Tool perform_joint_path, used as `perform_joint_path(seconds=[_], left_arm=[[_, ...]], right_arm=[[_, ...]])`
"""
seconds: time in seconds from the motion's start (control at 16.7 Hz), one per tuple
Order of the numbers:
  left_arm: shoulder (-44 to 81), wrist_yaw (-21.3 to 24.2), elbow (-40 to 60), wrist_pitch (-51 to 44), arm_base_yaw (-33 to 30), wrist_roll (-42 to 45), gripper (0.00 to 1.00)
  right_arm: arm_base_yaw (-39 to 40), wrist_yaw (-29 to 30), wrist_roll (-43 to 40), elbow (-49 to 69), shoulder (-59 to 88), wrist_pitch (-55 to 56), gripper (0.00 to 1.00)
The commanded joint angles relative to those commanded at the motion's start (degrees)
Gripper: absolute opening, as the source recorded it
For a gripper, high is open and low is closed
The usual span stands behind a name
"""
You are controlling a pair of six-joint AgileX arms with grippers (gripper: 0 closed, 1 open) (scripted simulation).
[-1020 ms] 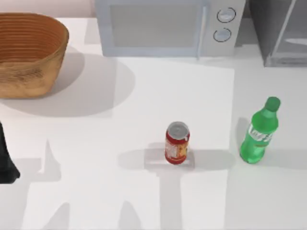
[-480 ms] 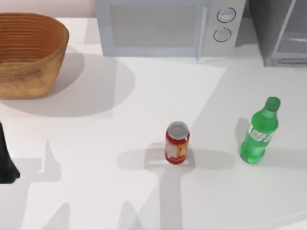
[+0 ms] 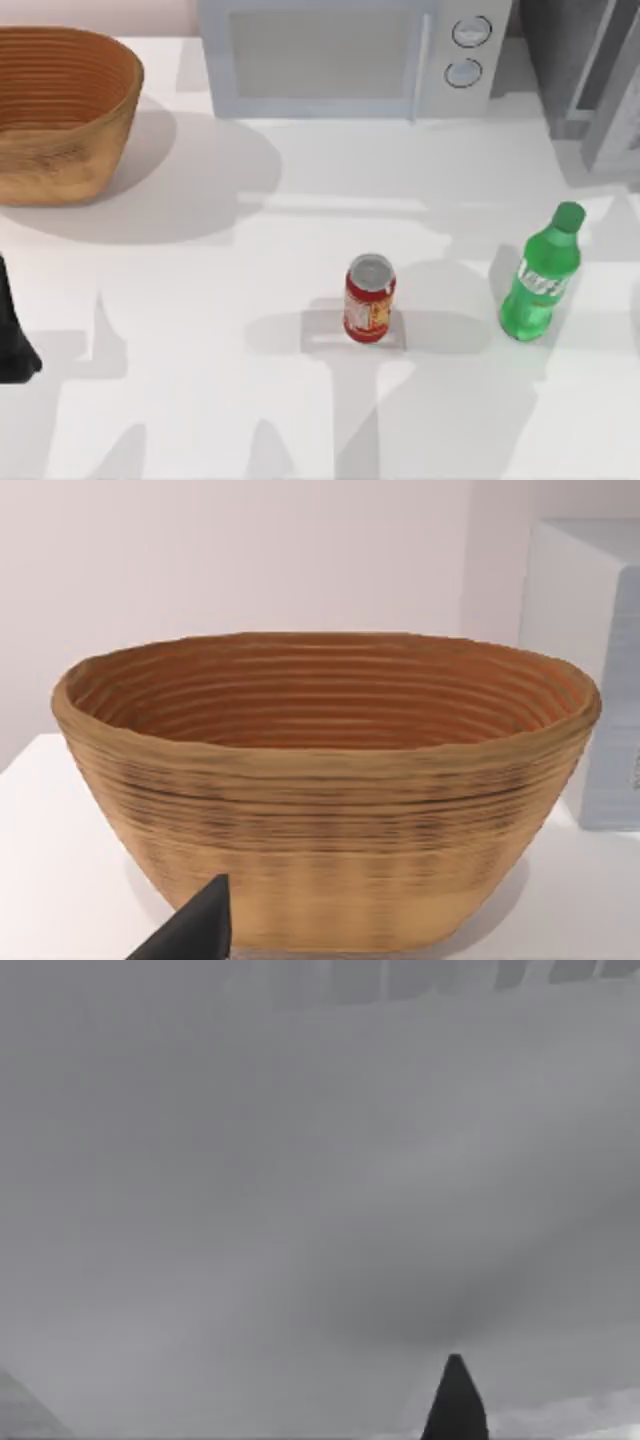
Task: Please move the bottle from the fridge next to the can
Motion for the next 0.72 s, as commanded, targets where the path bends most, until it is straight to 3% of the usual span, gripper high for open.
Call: perform_joint_path(seconds=[0.24,0.72], left_arm=[[0.0,0.0,0.0,0.0,0.0,0.0,1.00],[0.0,0.0,0.0,0.0,0.0,0.0,1.00]], right_arm=[[5.8,5.6,5.1,-2.6,-2.1,2.8,1.00],[4.8,6.1,4.9,1.2,1.9,1.7,1.00]])
